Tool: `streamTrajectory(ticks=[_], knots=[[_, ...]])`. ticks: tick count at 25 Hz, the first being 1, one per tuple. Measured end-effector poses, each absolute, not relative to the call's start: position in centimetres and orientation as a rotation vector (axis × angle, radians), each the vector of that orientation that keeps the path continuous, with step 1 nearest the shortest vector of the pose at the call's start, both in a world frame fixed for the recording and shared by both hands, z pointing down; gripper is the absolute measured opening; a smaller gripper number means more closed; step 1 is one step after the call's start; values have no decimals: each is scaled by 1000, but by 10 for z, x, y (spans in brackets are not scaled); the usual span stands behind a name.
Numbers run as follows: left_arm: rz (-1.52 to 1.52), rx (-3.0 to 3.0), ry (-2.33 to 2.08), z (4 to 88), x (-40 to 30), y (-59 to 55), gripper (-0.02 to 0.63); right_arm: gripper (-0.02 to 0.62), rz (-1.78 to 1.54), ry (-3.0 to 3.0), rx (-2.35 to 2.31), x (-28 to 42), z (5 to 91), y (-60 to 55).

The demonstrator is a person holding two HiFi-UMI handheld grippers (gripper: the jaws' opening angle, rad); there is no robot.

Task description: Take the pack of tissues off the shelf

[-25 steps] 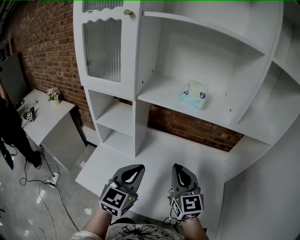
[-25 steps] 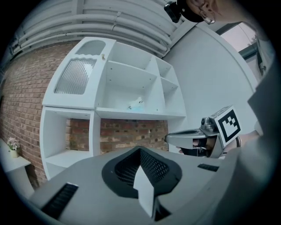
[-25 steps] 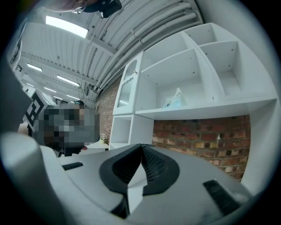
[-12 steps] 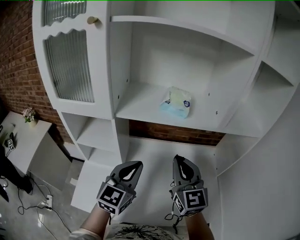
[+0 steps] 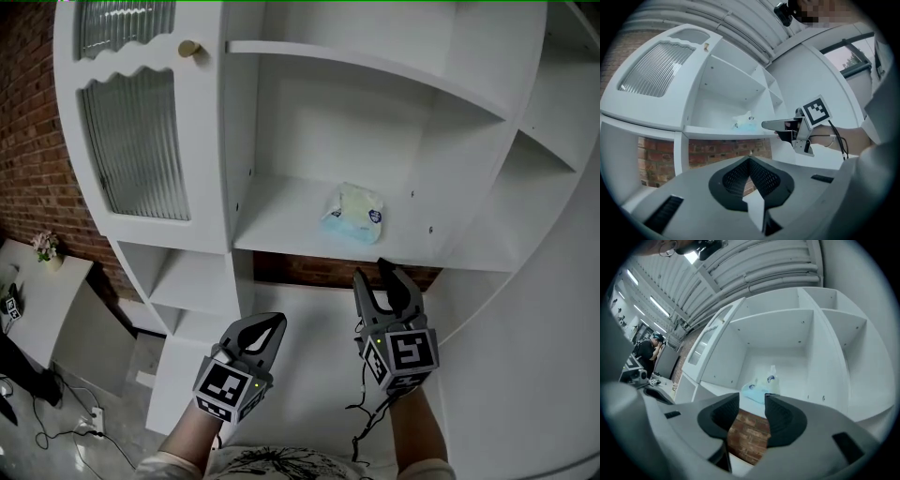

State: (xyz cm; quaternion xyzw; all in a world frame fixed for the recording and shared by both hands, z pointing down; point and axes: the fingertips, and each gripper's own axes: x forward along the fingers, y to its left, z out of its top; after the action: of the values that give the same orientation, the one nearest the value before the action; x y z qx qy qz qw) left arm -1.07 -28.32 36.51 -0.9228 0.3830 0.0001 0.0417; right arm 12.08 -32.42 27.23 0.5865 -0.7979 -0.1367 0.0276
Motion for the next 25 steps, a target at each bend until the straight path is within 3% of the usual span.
streamTrajectory(ticks=[3,10,14,16,25], knots=[[17,-2818,1172,361,-16,-288,14,204,-408,-2432,1844,125,255,-344],[13,-2804,1185,365,-23,-295,14,201,-320,-2364,1891,135,237,-379],[13,-2828,1167,367,-21,-294,14,139,-268,-2319,1904,140,237,-391],[6,-2830,1171,368,-22,-294,14,63,-281,-2287,1920,143,236,-392],[2,-2845,1184,371,-24,-286,14,11,-311,-2300,1951,144,234,-380]])
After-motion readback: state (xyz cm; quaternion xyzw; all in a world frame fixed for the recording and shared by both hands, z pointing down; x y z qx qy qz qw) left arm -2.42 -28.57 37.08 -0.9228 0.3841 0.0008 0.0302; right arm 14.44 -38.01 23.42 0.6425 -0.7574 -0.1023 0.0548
